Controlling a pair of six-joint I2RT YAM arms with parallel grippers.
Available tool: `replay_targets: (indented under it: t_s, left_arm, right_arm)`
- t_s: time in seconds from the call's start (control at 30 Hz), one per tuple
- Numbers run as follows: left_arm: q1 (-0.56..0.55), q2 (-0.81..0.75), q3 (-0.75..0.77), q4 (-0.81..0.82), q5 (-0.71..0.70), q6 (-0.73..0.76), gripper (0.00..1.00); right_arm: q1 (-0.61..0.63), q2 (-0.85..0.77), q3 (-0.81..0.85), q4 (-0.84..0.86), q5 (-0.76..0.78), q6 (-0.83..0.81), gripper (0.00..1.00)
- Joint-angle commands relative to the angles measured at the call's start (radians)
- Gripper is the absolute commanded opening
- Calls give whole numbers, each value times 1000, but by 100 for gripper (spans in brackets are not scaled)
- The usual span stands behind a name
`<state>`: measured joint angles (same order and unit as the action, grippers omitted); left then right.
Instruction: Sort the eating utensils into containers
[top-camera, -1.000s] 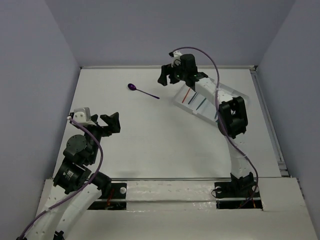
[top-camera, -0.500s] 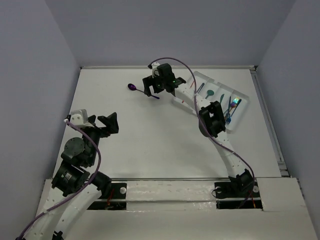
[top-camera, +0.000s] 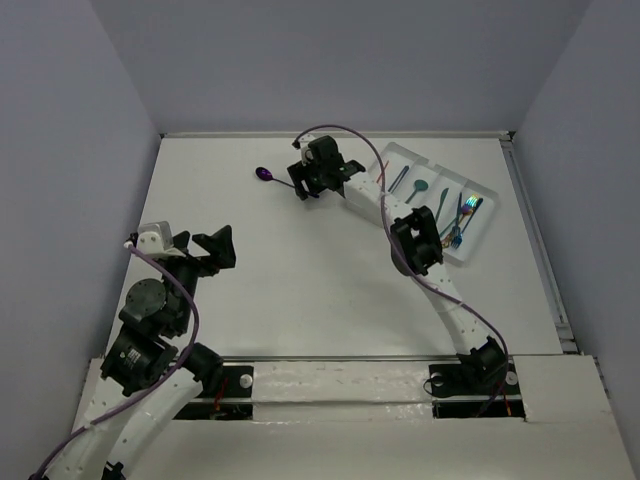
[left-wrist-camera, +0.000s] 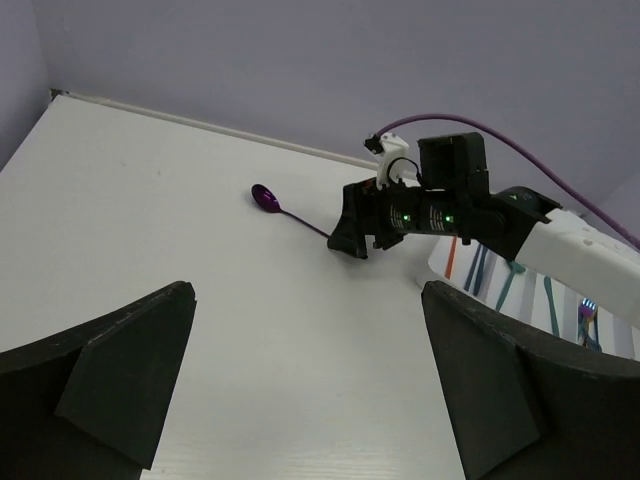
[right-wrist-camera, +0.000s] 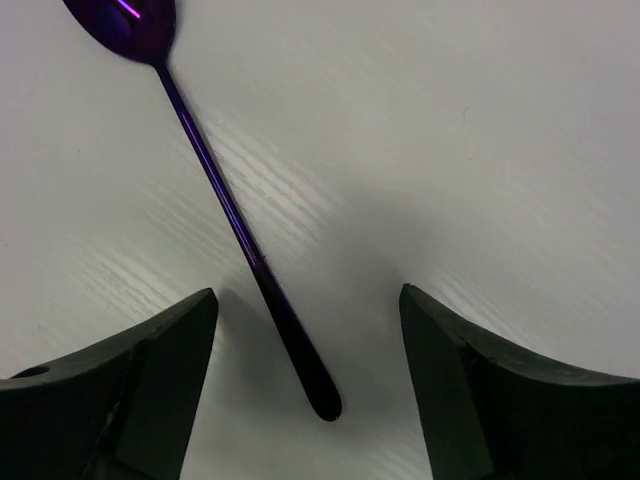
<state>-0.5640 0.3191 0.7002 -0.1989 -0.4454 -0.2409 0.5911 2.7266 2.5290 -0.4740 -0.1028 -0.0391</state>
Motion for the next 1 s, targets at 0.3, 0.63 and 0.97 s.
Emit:
replay_targets:
  t_s: [0.3,0.63,0.97]
  left_arm:
    - [4,-31,-2,47,14,5,99]
    - [4,-46,-4,52,31,5,99]
    - [4,-41,-4,53,45,5,99]
  right_arm:
    - [81,-119,-242,-17,98,-87,45]
    - [122,-339,-617,49,80,-94,8]
    - [151,-614,-1016,103,98,27,10]
